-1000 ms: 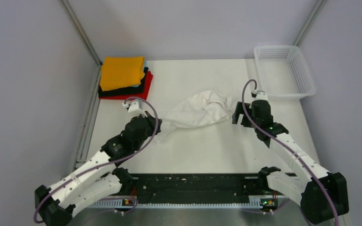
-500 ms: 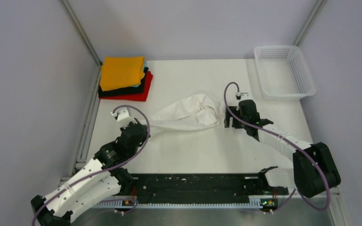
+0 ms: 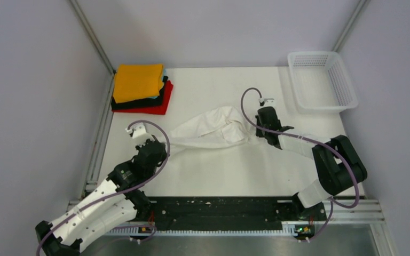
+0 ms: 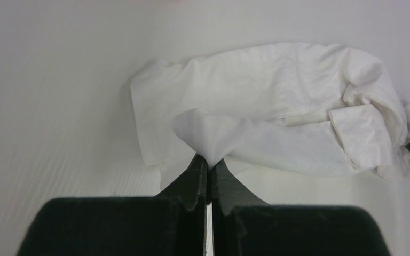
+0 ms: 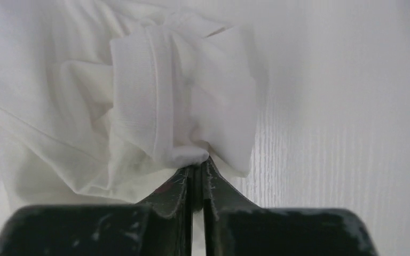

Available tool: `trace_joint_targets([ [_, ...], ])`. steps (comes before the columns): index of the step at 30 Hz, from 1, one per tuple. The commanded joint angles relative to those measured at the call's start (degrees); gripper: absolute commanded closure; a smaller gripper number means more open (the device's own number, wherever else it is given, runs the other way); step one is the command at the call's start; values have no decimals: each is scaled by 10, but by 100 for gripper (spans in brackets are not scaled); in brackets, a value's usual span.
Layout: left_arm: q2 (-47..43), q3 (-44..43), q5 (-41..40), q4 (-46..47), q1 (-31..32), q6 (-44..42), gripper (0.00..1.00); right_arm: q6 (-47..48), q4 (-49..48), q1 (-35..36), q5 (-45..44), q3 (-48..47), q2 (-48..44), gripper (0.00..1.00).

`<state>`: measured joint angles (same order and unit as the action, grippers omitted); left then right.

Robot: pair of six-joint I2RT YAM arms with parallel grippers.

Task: Fold and stack the t-shirts
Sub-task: Flatten out the tshirt

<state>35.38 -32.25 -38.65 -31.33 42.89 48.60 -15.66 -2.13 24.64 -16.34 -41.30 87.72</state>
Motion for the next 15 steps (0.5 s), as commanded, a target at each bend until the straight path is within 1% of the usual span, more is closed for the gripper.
trace_joint_targets([
  [1, -6, -4, -26, 12, -1, 11, 100, -38, 6, 6, -53, -33, -33, 100],
  [3, -9, -11, -35, 13, -1, 11, 100, -52, 53, 6, -64, -37, -63, 100],
  [7, -32, -42, -80, 8, -1, 16, 100, -53, 149, 6, -81, -59, -148, 100],
  [12, -87, -85, -110, 67, -1, -61, 100, -32, 207, 5, -113, -110, -272, 100],
  [15, -115, -123, -103, 105, -1, -116, 100, -8, 220, 5, -99, -156, -339, 100],
])
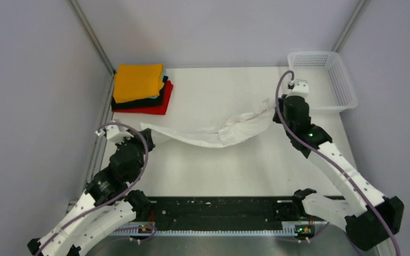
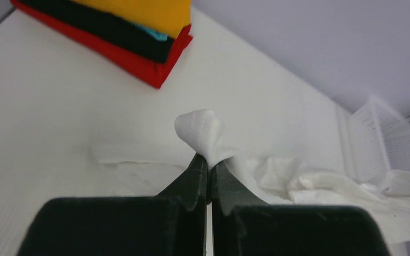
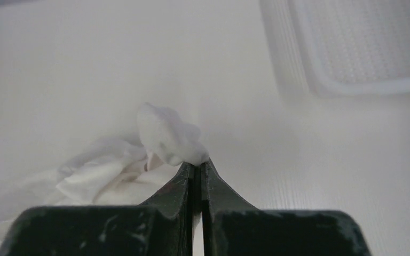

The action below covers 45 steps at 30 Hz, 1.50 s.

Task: Fold and stack the t-shirts
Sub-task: Flatten out the tshirt

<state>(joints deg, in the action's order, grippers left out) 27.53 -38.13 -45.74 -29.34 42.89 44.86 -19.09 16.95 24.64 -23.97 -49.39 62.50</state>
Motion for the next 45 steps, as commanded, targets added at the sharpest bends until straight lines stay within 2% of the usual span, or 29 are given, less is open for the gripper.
trace_joint_targets([
  [1, -45, -77, -29, 100, -1, -92, 100, 31, 33, 5, -21, -91, -105, 100],
  [6, -99, -143, -5, 137, -1, -155, 100, 40, 79, 5, -51, -200, -173, 100],
  [9, -136, -168, 36, 163, -1, -184, 100, 30, 88, 5, -67, -246, -217, 100],
  [12, -156, -200, 129, 190, -1, -204, 100, 36, 89, 5, 9, -301, -242, 100],
  [16, -127, -297, 203, 137, -1, -204, 100, 48, 119, 5, 117, -400, -244, 100],
  [24, -92, -394, 307, 117, -1, -203, 100, 50, 180, 5, 120, -525, -250, 100],
  [28, -76, -400, 319, 118, -1, -197, 100, 43, 192, 5, 123, -516, -265, 100],
  [31, -44, -392, 251, 115, -1, -204, 100, 41, 190, 5, 93, -493, -259, 100],
  [35, 28, -368, 105, 123, -1, -221, 100, 45, 183, 5, 20, -449, -221, 100],
  [40, 182, -319, -154, 152, -7, -245, 100, 43, 143, 5, -79, -348, -137, 100],
  [41, 221, -317, -170, 129, -28, -218, 100, 41, 138, 5, -109, -327, -114, 100],
  [42, 254, -317, -125, 81, -67, -182, 100, 37, 131, 4, -153, -308, -85, 100],
  [43, 282, -316, -37, 57, -125, -137, 100, 36, 117, 1, -179, -287, -56, 100],
  [45, 337, -283, 129, 80, -224, -89, 100, 29, 100, -29, -166, -266, 15, 100],
])
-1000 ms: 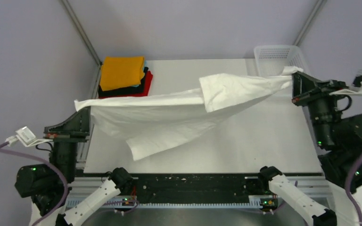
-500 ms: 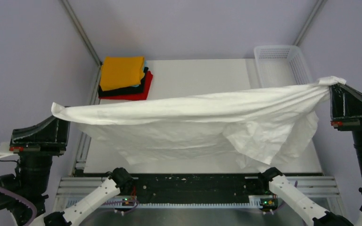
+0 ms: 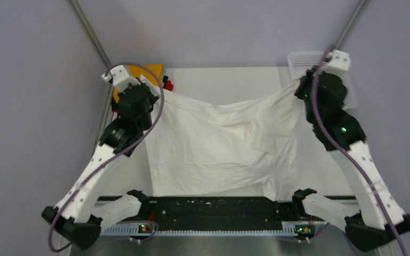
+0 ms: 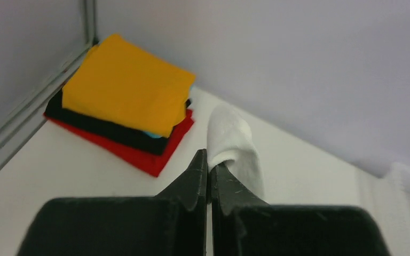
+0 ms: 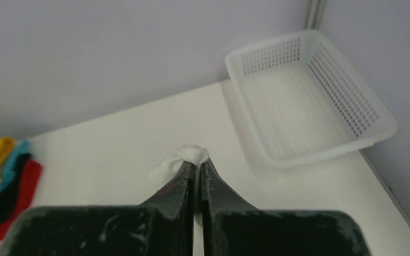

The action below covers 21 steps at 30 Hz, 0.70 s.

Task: Fold and stack the t-shirts
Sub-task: Flatten out the tshirt

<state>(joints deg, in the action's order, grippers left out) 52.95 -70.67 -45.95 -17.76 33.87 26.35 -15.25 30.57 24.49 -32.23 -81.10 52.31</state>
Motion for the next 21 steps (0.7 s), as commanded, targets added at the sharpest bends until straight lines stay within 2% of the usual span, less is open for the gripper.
trace_joint_targets([
  [1, 116, 57, 162, -20, -160, 107, 100, -17, -54, -52, -41, 61, 152, 100],
  [4, 228, 64, 209, 25, -196, 102, 100, -42, -112, -130, 73, 91, 272, 100],
  [5, 269, 48, 241, 30, -210, 100, 95, -46, -137, -146, 86, 97, 310, 100],
  [6, 316, 36, 263, 28, -221, 102, 85, -45, -163, -153, 97, 100, 343, 100],
  [8, 415, -33, 286, -2, -235, 104, 52, -49, -194, -165, 115, 88, 414, 89],
  [12, 526, -142, 286, -66, -243, 99, 4, -51, -179, -175, 120, 13, 519, 49],
  [16, 540, -172, 294, -81, -244, 95, 1, -55, -139, -176, 87, -39, 551, 12],
  [21, 495, -164, 345, -124, -242, 101, 1, -70, -109, -176, 113, -7, 484, 8],
])
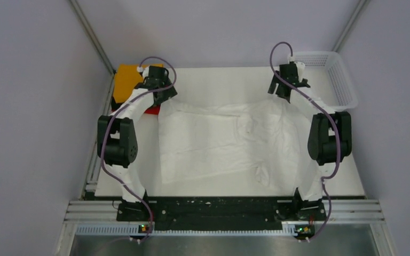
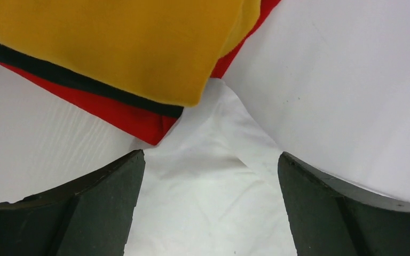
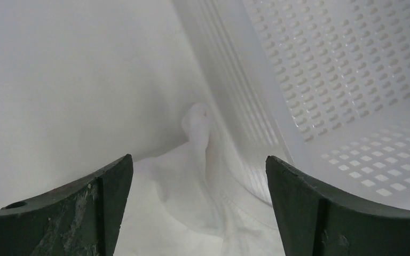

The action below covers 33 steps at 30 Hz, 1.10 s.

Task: Fold and stack the t-shirts
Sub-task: Flatten out the tshirt

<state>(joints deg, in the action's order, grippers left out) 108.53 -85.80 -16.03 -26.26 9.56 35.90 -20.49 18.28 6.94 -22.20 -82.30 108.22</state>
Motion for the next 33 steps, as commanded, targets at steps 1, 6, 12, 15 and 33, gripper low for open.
trace_joint_targets([
  [1, -78, 4, 67, -38, 2, 8, 1, -21, 16, 1, 24, 25, -99, 8],
  [6, -222, 172, 119, 8, 26, 22, 1, -29, 23, 1, 139, 170, -239, 7],
  [12, -402, 377, 194, 103, 86, 58, 1, -40, -37, 33, 310, 365, -408, 12],
  [15, -431, 442, 182, 120, 132, 88, 1, -36, -4, 119, 265, 386, -426, 14],
  [33, -375, 530, 129, 140, 177, 100, 1, -106, -32, 139, 130, 392, -255, 41],
])
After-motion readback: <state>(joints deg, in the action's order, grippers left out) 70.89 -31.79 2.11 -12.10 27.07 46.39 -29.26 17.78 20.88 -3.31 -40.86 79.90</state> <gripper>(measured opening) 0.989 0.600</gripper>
